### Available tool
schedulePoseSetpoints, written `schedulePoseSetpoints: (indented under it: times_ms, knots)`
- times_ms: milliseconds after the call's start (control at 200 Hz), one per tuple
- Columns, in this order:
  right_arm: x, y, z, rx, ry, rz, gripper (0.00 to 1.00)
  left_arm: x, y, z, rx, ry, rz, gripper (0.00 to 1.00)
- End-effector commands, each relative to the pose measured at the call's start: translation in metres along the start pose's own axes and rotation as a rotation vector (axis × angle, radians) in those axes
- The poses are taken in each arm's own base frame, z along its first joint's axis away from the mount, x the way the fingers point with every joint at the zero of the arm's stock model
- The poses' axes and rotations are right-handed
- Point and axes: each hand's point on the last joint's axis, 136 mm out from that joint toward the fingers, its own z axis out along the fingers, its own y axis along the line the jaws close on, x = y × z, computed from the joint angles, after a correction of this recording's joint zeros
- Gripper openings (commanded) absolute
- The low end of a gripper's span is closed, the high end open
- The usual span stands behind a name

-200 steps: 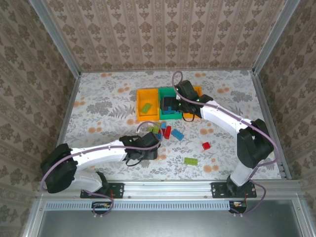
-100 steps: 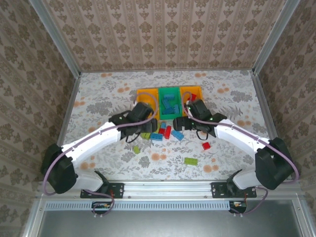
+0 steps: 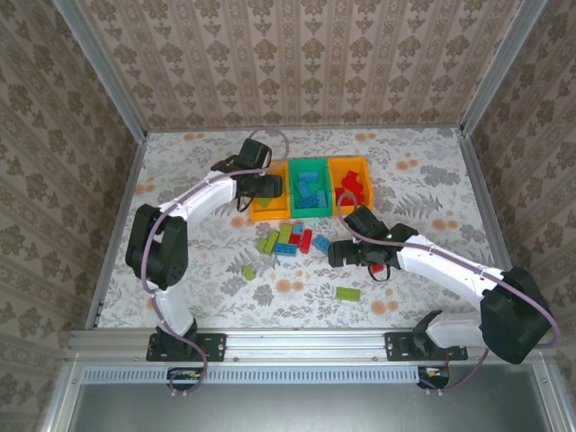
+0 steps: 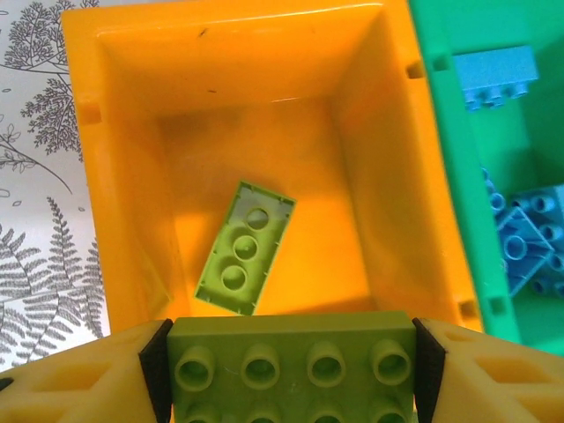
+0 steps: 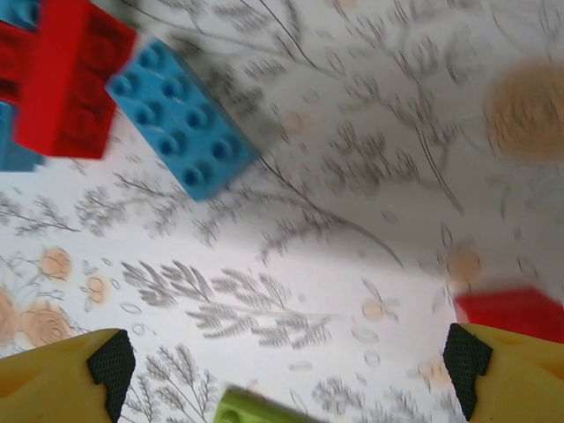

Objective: Sort the legos into containers by color

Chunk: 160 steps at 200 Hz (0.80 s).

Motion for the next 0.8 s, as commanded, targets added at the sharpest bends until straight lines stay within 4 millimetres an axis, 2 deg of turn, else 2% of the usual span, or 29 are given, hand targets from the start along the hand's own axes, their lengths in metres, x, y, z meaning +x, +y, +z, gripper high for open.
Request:
schedulePoseSetpoints:
  times_ms: [0,165,300,445,610,795]
  knots:
    - [0.026,-0.015,-0.009,0.089,0.040,0.096,0.94,-0.019,-0.006,0.000,0.035,-0.032,0.033,0.68]
    - [0.061,-0.018,0.008,0.127,0.114,0.175,0.96,-0.024,-0.010,0.007,0.055,-0.034,0.033,0.74]
    - [0.079,-0.008,0.016,0.138,0.138,0.192,0.97,-0.022,-0.011,0.005,0.068,-0.040,0.034,0.81]
    - [0.088,-0.005,0.021,0.175,0.150,0.177,0.97,-0.019,-0.011,-0.006,0.076,-0.061,0.037,0.90]
    - [0.092,-0.002,0.022,0.186,0.160,0.175,0.97,-0.011,-0.010,-0.027,0.086,-0.106,0.037,1.00]
    - [0.095,-0.007,0.026,0.222,0.169,0.165,0.97,0.003,-0.005,-0.044,0.084,-0.124,0.042,1.00]
